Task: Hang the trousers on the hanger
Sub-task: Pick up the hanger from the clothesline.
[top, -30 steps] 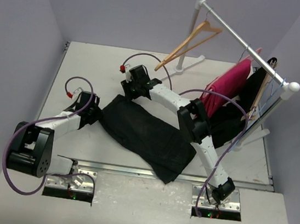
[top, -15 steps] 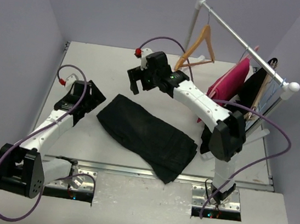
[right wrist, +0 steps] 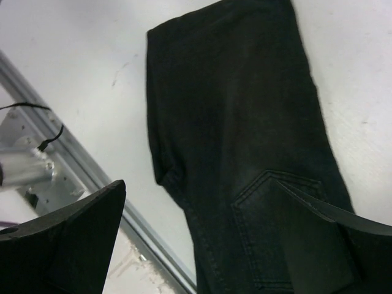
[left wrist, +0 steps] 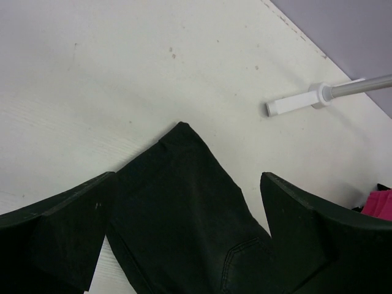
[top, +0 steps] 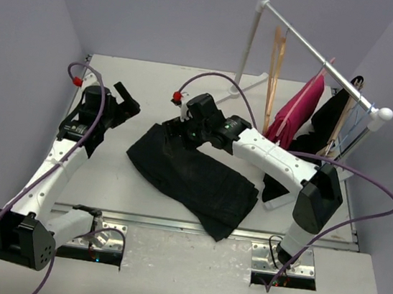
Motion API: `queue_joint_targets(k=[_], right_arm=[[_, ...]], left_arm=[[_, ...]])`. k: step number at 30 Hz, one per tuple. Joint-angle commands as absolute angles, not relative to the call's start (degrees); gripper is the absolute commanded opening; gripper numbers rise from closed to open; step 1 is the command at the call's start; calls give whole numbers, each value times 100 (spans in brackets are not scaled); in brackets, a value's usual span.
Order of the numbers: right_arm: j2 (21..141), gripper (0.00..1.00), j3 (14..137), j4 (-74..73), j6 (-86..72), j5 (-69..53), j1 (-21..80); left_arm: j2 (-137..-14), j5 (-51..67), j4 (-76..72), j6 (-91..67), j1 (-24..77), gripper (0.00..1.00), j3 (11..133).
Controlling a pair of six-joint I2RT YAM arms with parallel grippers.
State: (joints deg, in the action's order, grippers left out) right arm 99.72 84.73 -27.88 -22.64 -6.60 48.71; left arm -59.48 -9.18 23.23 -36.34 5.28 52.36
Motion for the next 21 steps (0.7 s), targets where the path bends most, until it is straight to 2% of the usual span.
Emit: queue_joint_targets(k=[1,4,9,13,15,17,19,21], right_arm=[[9852,99,8796,-2882,-2242,-1316,5036],[9967,99,9407,-3272,-2057,-864,5282],[10055,99,10471,-4074,-2064,1392,5326],[9698,99,10467,-4035,-2621,2374,5301],[9230,99,9861,-3423,-2527,2522,5293],[8839,86,9468,-3017,-2391,2453,5280],[8809,85,9739,-3272,-2498,2790,5273],[9024,92,10401,-3869,-2603,3614,5269]], left_arm=[[-5854,-844,2452,-3419,554,100,5344],[-5906,-809,2409,-3331,554,100,5353],[-6161,-782,2487,-3234,554,100,5370],[-6310,-539,2548,-3295,545,100,5344],[-6250,-313,2535,-3282,545,100,5357],[-6153,-141,2572,-3170,545,100,5414],[-6047,-51,2679,-3038,545,100,5456],[-5943,103,2819,-2758,545,100,5487]])
